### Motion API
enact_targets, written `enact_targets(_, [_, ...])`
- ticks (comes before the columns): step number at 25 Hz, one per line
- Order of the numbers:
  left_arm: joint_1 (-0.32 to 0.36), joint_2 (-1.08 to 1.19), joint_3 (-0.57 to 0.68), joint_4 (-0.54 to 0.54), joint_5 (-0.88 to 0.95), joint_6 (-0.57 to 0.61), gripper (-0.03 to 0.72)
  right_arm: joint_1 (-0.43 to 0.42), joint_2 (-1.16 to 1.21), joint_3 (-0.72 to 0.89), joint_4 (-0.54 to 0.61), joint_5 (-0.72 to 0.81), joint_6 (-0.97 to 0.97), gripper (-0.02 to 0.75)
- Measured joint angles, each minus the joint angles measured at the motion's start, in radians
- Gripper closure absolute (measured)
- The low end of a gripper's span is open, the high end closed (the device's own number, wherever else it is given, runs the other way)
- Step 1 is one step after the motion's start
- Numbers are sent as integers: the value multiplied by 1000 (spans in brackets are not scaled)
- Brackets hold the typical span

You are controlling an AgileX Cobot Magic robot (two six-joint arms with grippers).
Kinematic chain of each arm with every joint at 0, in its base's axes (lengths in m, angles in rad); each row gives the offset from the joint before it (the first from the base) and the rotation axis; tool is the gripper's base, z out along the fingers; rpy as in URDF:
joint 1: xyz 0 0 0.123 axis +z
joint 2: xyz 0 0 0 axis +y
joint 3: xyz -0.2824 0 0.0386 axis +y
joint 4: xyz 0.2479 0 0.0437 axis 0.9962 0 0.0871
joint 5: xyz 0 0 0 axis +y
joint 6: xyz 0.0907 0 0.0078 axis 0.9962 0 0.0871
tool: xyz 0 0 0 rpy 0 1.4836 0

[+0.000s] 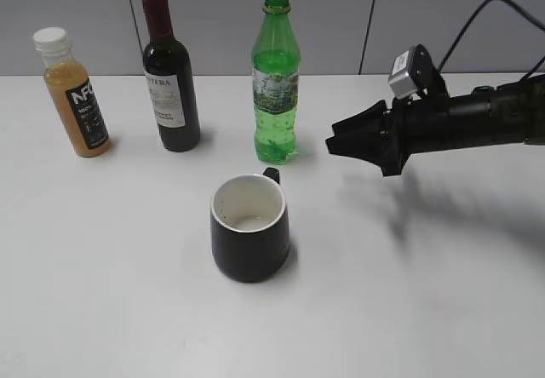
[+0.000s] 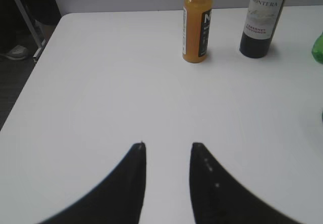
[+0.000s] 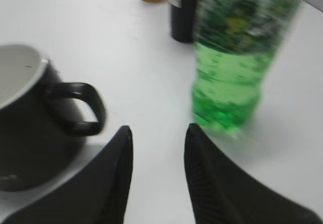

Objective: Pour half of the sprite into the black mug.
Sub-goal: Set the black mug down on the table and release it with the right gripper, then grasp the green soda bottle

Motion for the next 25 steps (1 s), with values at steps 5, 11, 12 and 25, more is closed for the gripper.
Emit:
enact_targets(5, [0,0,0,0,0,0,452,-32,-117,1,-5,257,110,323])
enact_targets(11, [0,0,0,0,0,0,452,-32,-269,1,-6,612,261,90])
enact_targets(12, [0,0,0,0,0,0,452,-32,-289,1,-6,681,308,85])
enact_targets(25, [0,0,0,0,0,0,452,-32,-474,-33,559,1324,11,106])
